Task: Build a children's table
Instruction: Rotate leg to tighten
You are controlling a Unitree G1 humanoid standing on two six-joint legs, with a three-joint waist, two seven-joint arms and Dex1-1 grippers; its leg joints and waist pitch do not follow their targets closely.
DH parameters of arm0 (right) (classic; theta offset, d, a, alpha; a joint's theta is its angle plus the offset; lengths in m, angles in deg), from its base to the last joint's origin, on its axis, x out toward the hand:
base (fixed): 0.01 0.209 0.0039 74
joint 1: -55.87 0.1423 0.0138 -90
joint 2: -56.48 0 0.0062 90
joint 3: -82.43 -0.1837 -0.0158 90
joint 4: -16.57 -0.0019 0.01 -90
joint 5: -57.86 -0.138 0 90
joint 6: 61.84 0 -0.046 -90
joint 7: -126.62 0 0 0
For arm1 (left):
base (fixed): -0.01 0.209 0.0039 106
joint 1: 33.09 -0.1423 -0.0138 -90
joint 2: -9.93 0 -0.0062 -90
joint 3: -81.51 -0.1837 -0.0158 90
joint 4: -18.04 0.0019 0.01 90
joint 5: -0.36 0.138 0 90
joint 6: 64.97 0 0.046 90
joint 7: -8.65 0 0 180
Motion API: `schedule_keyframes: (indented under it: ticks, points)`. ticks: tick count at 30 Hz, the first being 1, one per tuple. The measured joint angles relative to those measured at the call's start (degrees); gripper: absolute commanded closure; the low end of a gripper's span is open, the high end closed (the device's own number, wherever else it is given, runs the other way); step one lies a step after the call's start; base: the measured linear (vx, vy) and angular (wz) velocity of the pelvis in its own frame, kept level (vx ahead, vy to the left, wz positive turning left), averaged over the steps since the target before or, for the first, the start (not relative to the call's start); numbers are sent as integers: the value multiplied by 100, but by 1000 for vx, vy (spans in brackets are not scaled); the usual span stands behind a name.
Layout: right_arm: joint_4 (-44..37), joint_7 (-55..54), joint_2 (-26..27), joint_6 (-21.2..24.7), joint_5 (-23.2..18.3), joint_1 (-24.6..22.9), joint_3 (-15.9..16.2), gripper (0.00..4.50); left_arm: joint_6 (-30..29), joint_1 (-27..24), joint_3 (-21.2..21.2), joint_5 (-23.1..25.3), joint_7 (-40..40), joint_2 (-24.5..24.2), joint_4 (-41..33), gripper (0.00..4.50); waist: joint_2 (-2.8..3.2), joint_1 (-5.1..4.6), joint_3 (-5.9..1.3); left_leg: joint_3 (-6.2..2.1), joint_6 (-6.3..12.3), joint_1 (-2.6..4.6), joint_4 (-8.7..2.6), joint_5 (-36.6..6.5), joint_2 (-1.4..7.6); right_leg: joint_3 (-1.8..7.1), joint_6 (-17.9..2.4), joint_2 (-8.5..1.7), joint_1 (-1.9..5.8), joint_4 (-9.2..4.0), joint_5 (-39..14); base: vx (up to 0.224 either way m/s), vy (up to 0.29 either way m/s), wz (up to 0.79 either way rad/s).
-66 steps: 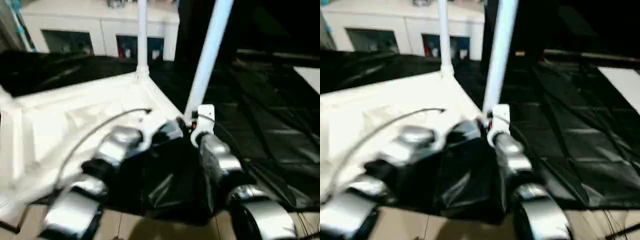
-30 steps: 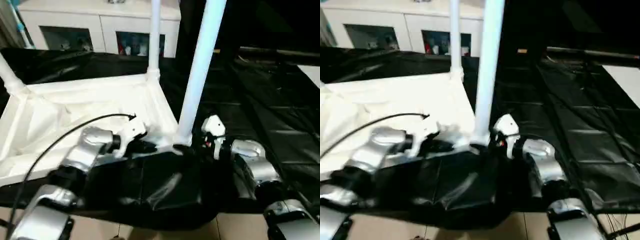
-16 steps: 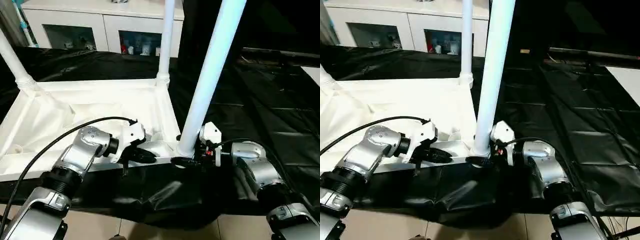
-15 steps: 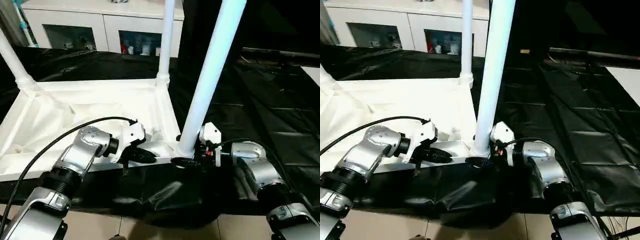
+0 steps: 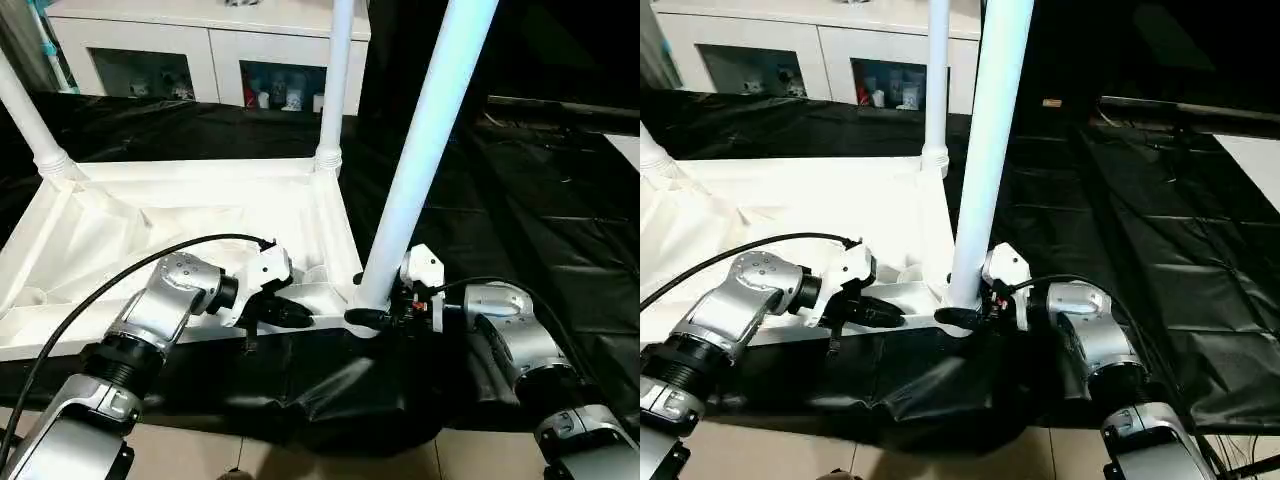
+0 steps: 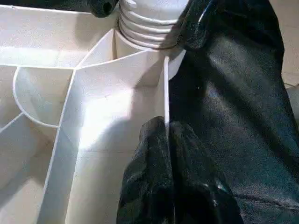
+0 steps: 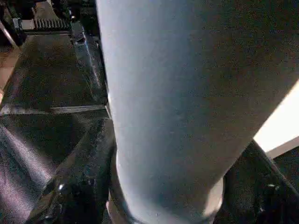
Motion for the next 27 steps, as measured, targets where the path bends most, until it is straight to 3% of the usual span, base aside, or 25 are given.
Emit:
schedule_keyframes:
  ticks: [10, 16, 19, 22, 27]
  points:
    - [218, -155, 79, -349, 26, 6, 1, 183, 1, -7, 2, 4, -40, -10, 0, 450, -7, -5, -5, -1, 2, 5, 9, 1, 1, 1, 0, 0, 3, 13, 0, 0, 0, 0]
    - [423, -681, 312, -375, 24, 3, -104, 183, 14, -11, 42, 29, -315, 65, 71, 450, -9, -56, -6, -3, 1, 32, 11, 1, 1, 3, -12, 0, 22, 24, 9, 0, 0, 0]
    - [777, -1846, 743, -301, 44, 53, -402, 183, 79, 71, 198, 145, -929, 384, 427, 450, -11, -119, -7, -6, 0, 59, 6, 1, -3, 6, -17, -2, 44, 24, 14, 0, 0, 0]
    - [1212, -3662, 1229, -75, 184, 358, -691, 184, 66, 356, 273, 344, -1880, 901, 908, 450, -11, -153, -9, -22, -2, 66, 1, 2, -7, 8, -19, -4, 44, 11, 16, 0, 0, 0]
    - [1771, -5532, 1599, 239, 243, 872, -934, 184, -77, 683, 290, 474, -3083, 1643, 1446, 450, -17, -133, -19, -22, -1, 67, -2, 2, -11, 12, -5, -5, 46, 2, 20, 0, 0, 0]
